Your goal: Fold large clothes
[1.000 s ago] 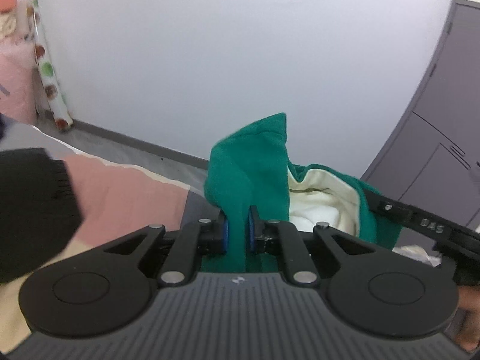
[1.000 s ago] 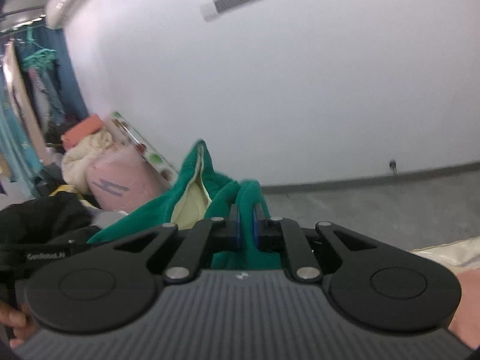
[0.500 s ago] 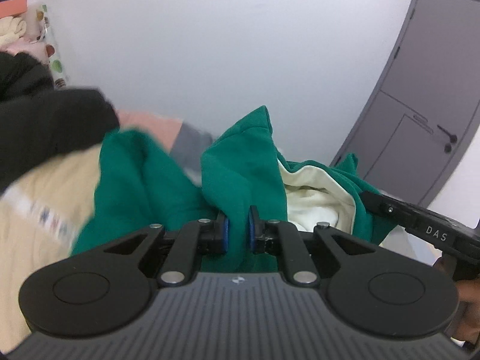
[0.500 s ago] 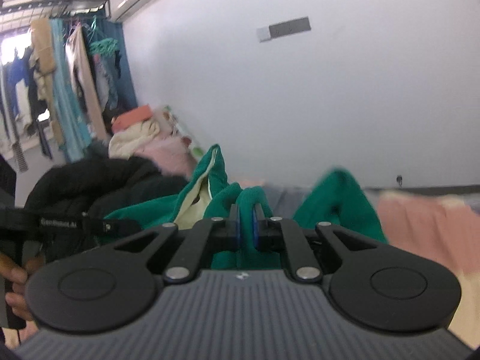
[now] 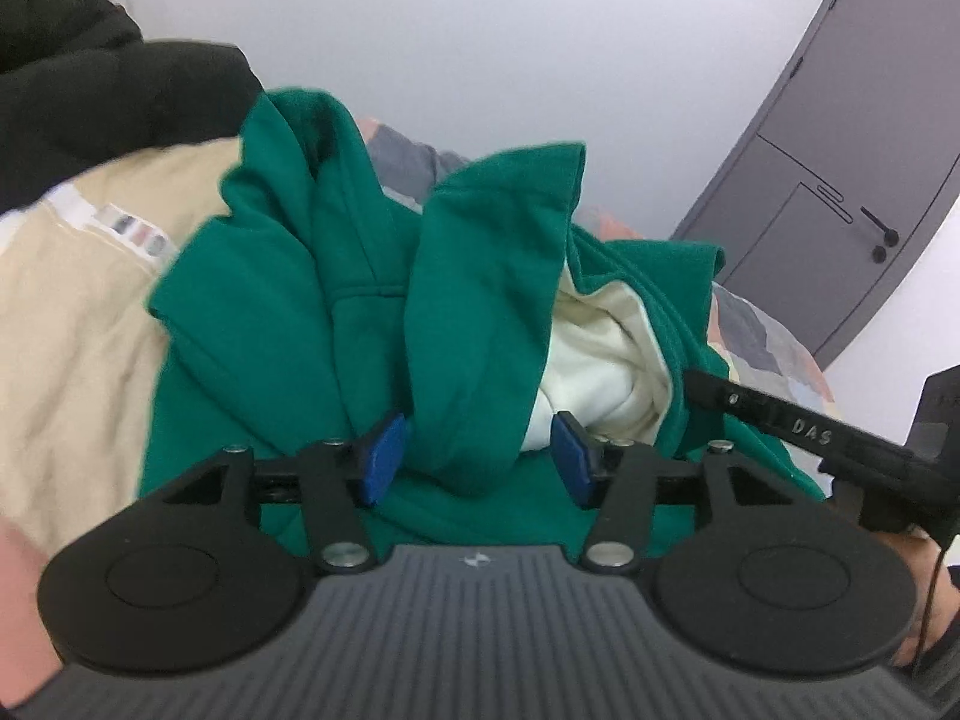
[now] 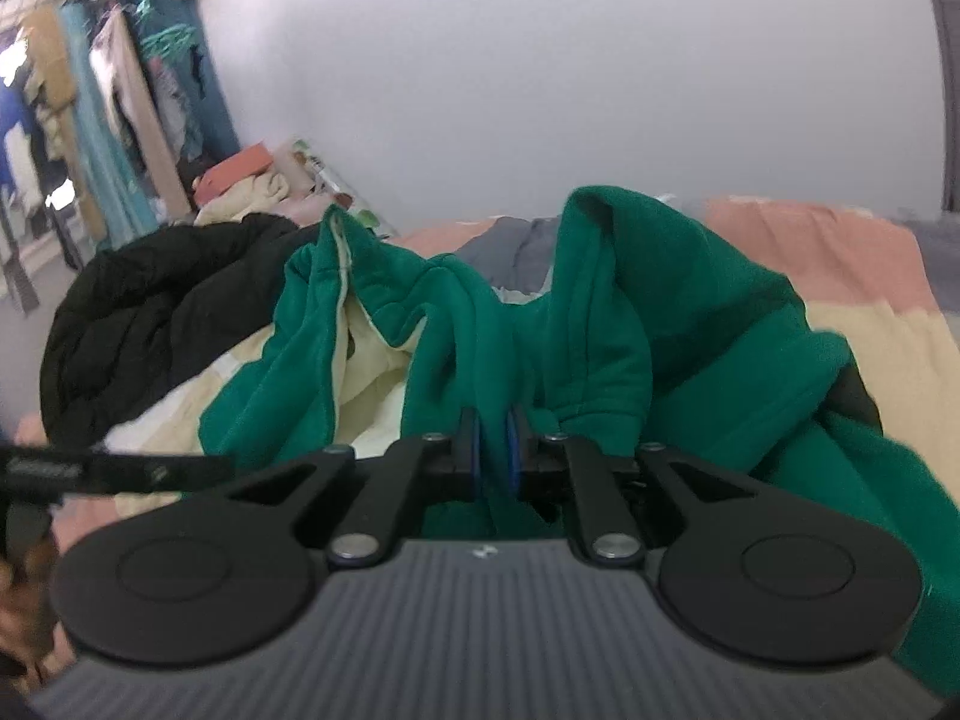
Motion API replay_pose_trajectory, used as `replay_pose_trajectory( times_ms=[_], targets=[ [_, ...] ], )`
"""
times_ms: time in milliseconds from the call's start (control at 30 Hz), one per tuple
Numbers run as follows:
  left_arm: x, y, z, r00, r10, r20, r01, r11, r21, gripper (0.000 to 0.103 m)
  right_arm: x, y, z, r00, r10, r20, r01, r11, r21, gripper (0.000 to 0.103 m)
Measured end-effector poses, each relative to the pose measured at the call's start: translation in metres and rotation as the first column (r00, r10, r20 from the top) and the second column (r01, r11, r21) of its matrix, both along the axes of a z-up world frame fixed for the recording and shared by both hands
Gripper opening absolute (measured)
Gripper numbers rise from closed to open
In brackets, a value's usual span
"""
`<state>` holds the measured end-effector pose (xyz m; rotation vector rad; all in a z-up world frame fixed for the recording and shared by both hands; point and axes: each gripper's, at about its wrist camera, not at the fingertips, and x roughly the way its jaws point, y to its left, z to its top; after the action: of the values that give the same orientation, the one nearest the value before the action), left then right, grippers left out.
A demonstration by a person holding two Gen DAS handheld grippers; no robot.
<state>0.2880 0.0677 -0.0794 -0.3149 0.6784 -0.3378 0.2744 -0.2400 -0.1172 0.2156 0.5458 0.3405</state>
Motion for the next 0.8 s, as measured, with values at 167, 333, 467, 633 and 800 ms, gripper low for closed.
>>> replay_pose_trajectory(
  times_ms=[167,333,467,633,800],
  targets=[
    [-0.025,0.005,0.025,0.997,0.051,0.055,-0.052,0.998,0.022,0.071,-0.013,0.005,-0.001,1.000,-0.023,-0.002,0.023,1.000,-0.014,0.024],
    [-0.054,0.007,0.033,0.991,0.082,0.102,-0.087,0.995,0.043,0.075,-0.027,0.010,0.017,0.998,-0.011,0.060,0.012,1.000,-0.009,0.063],
    [-0.053,0.018,0.030,0.985,0.118,0.126,-0.125,0.991,0.049,0.075,-0.021,0.025,0.034,0.997,0.005,0.072,-0.002,0.999,-0.040,0.070],
    [-0.047,0.035,0.022,0.980,0.145,0.139,-0.156,0.985,0.075,0.075,-0.001,0.047,0.048,0.997,-0.029,0.076,0.032,0.998,-0.045,0.087],
    [-0.038,0.067,0.012,0.971,0.219,0.101,-0.223,0.974,0.034,0.075,0.029,0.075,0.053,0.998,-0.044,0.043,0.047,0.996,-0.071,0.087]
  ],
)
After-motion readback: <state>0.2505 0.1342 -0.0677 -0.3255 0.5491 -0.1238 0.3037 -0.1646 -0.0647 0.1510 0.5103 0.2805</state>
